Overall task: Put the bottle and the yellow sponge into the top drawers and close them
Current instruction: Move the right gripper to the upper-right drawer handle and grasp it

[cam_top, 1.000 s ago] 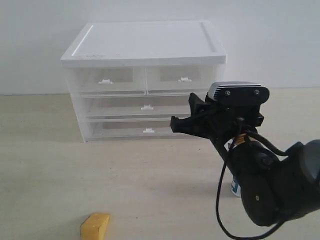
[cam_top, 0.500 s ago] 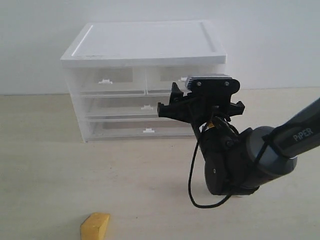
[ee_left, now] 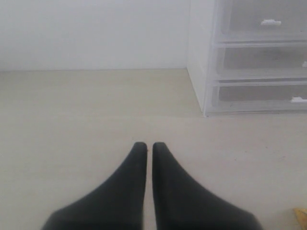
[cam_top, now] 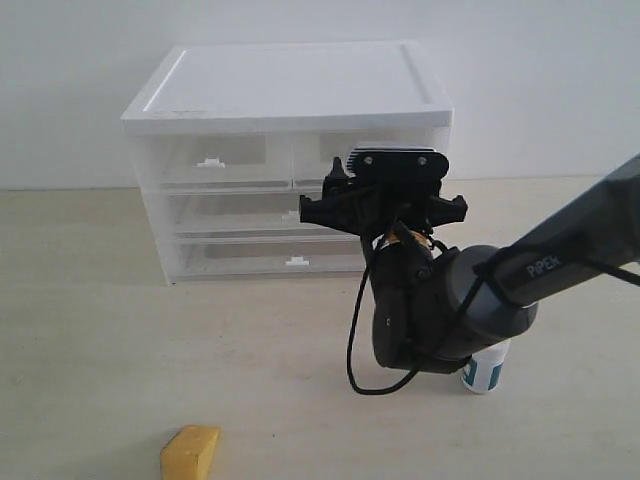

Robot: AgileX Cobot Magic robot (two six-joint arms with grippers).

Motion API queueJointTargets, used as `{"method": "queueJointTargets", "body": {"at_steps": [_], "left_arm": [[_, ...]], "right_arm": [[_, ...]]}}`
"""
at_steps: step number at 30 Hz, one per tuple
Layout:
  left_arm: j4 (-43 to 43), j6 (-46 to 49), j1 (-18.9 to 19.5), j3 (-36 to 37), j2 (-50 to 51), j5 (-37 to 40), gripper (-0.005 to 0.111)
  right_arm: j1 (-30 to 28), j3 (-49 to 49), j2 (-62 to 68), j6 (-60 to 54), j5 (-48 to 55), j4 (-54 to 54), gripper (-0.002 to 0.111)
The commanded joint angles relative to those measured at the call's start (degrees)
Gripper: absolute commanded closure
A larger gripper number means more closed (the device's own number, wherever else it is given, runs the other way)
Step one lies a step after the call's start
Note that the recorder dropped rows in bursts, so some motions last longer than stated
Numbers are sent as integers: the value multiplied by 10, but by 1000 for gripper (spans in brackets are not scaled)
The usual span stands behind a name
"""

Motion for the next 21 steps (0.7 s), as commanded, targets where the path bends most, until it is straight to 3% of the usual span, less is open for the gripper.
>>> {"method": "queueJointTargets", "body": {"at_steps": [1, 4, 5, 10, 21], "left_arm": [[-4, 5, 2, 2, -2, 0, 103], [-4, 5, 2, 2, -2, 0, 103], [-4, 5, 2, 2, -2, 0, 103], [-4, 5, 2, 2, -2, 0, 103], [-4, 5, 2, 2, -2, 0, 103]], "right_arm": [[-8, -23, 13, -6, 17, 0, 40], [-8, -23, 13, -6, 10, 16, 48], [-8, -23, 13, -6, 8, 35, 62], [-7, -23, 13, -6, 24, 40, 109], [-7, 12, -7, -10, 32, 22, 108]]}}
